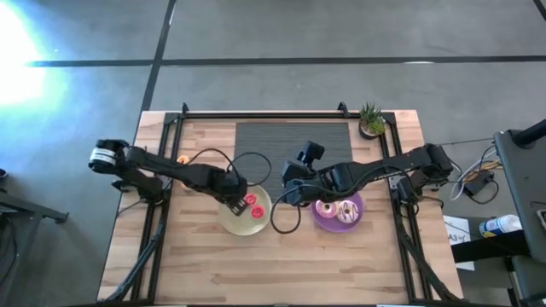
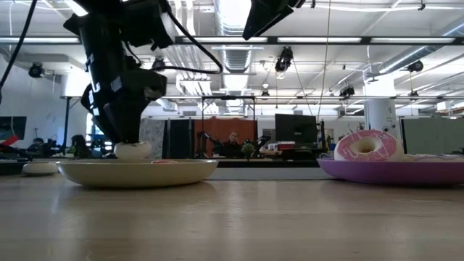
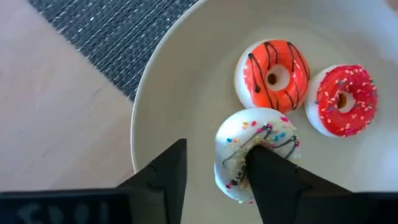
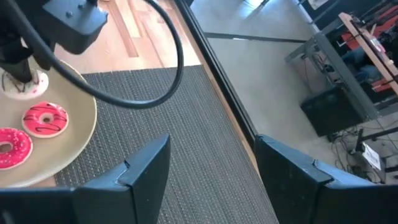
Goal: Pick & Place donuts
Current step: Put the small white donut on the white plate
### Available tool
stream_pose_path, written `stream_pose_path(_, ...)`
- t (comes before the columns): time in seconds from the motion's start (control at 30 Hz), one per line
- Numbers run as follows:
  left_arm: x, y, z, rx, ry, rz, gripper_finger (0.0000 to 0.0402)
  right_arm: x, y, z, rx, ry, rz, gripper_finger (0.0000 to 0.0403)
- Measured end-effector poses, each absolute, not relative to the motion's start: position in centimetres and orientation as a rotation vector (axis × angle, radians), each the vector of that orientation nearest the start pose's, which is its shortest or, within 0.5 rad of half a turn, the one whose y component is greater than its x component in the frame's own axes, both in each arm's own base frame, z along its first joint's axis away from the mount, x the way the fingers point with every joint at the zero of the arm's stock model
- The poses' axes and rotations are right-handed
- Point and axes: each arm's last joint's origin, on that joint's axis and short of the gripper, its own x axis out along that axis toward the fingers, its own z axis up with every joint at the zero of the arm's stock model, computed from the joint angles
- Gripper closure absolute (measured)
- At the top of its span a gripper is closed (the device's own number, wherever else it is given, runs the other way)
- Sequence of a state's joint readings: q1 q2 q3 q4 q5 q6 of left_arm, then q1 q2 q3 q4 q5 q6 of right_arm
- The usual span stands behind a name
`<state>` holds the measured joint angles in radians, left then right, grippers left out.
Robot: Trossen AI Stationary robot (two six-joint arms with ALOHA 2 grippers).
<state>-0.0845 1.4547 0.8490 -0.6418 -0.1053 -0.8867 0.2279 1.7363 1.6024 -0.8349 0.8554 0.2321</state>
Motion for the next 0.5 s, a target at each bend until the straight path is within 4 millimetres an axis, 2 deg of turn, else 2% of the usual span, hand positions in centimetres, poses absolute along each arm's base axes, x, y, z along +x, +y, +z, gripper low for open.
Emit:
stream_pose_path(0.27, 24.6, -1.8, 19.2, -0.663, 1.166, 0.534, 0.0260, 36.0, 6.0, 31.8, -0.261, 0.773, -0.639, 0.0177)
stream_pose_path(0.37, 24.4, -1.9, 19.9, -0.658, 1.136, 0.506, 0.0260, 36.5, 5.2, 31.5, -0.068, 0.800, -0.526, 0.0177)
stream_pose_path(0.5, 24.0, -2.4, 20.4, -0.622, 1.122, 0.468, 0.0260, 37.9, 3.5, 29.6, 0.206, 0.767, -0.312, 0.0177)
